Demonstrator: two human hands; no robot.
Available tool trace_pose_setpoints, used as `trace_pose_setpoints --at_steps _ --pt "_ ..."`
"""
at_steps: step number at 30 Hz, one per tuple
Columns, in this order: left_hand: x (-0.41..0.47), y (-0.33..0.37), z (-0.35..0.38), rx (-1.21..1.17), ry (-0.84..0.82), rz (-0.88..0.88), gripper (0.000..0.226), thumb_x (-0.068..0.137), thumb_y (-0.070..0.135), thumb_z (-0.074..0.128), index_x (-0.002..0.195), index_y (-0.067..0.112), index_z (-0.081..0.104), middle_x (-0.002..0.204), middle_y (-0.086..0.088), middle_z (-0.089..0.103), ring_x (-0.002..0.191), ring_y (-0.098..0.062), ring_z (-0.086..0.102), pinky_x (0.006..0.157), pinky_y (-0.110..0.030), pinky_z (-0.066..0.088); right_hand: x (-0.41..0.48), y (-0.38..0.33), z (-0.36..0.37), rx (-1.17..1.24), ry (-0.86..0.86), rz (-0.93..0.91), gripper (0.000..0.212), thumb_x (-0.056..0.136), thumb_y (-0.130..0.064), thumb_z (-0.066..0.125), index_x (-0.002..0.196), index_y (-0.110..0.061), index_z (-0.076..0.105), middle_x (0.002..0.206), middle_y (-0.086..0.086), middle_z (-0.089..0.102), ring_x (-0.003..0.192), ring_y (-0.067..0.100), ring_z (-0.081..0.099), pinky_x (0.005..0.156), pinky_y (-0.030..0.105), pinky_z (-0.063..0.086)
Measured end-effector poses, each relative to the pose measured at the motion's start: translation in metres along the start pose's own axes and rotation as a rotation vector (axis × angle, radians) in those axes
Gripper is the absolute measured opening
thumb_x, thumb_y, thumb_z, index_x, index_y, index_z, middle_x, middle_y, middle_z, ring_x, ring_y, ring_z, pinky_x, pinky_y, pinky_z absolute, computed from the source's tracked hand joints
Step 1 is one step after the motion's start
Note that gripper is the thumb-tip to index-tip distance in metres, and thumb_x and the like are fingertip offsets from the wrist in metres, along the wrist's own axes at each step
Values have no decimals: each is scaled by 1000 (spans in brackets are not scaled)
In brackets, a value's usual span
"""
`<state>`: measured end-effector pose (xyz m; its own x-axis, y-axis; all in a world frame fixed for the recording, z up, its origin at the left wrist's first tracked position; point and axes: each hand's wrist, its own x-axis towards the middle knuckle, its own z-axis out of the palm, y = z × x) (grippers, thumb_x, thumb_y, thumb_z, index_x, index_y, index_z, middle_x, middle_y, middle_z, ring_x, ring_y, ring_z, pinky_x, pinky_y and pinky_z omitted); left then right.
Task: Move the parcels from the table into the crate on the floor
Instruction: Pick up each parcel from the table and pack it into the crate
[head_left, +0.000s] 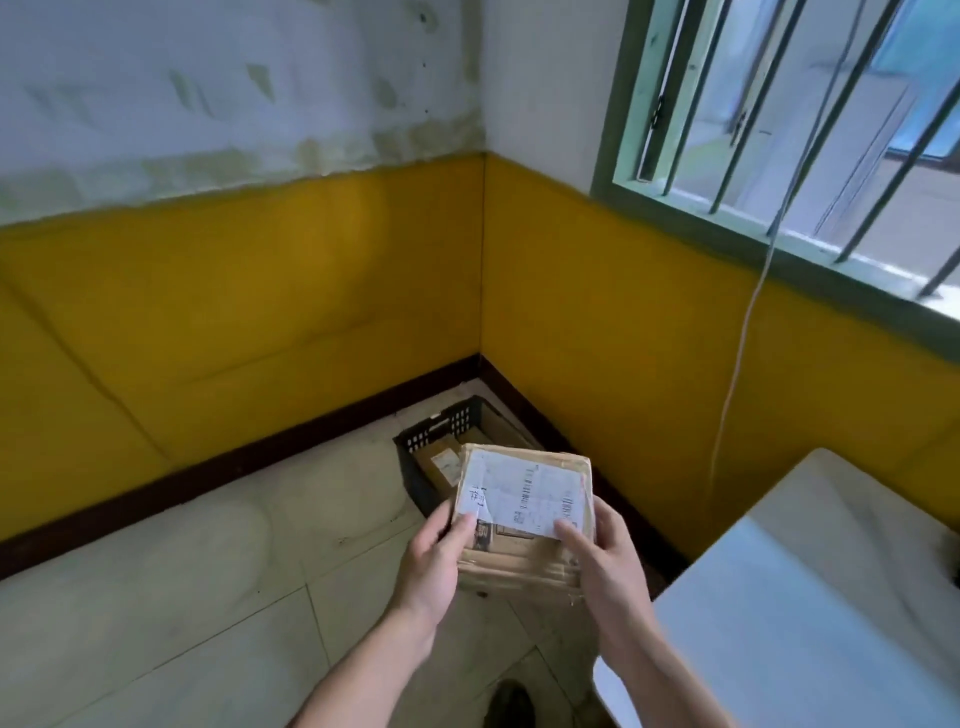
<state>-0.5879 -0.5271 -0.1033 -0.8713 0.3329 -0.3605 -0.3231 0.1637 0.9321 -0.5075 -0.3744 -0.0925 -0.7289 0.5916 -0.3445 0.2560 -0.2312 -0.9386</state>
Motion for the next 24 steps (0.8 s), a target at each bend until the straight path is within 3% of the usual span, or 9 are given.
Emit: trace_pose_setpoints --at_steps 3,7,9,15,17,19,22,24 --pt "61 -2 -5 98 3 -5 28 100 34 52 125 41 62 114 19 70 108 -3 61 78 -19 44 52 12 16 9 40 27 41 89 -22 69 120 -35 47 119 -4 64 107 16 66 88 45 57" --pt "153 -5 -7 242 -17 -69 34 99 34 54 133 34 59 127 12 66 119 -13 58 102 -36 47 138 28 41 6 115 28 41 89 -23 68 120 -43 52 123 -11 61 110 9 61 87 39 57" --pt "199 -7 -6 298 -25 -105 34 99 35 55 133 34 59 128 12 65 120 -14 58 106 -42 46 185 37 55 -20 131 32 43 89 -22 67 125 -42 53 129 -8 56 115 10 57 91 43 55" --pt "314 -14 1 444 -75 -264 23 99 31 56 116 44 62 115 18 68 111 -10 61 97 -36 50 277 62 85 -74 264 261 53 90 -24 67 139 -31 47 140 -4 48 124 14 49 104 44 45" --pt "346 -22 7 472 -99 -299 23 99 29 57 116 44 60 106 23 67 103 -4 62 83 -27 50 300 74 89 -72 285 328 55 90 -24 66 141 -29 44 143 -4 51 126 15 50 101 36 44" --pt "379 -37 14 504 -125 -340 25 99 29 57 121 40 60 108 19 68 104 -7 63 83 -27 49 324 87 93 -57 323 390 56 91 -21 65 142 -29 44 141 -4 54 126 15 50 98 30 41" --pt "431 -65 28 574 -179 -390 25 99 32 55 121 44 57 116 11 67 104 -10 61 88 -32 48 364 112 101 -2 373 503 56 92 -27 64 143 -34 43 139 -7 55 125 17 53 105 38 43" --pt "468 -86 36 609 -221 -391 17 98 35 55 107 50 57 114 14 67 103 -9 60 85 -33 50 396 131 106 29 408 555 50 90 -33 66 135 -48 47 129 -15 57 116 12 58 97 38 51"
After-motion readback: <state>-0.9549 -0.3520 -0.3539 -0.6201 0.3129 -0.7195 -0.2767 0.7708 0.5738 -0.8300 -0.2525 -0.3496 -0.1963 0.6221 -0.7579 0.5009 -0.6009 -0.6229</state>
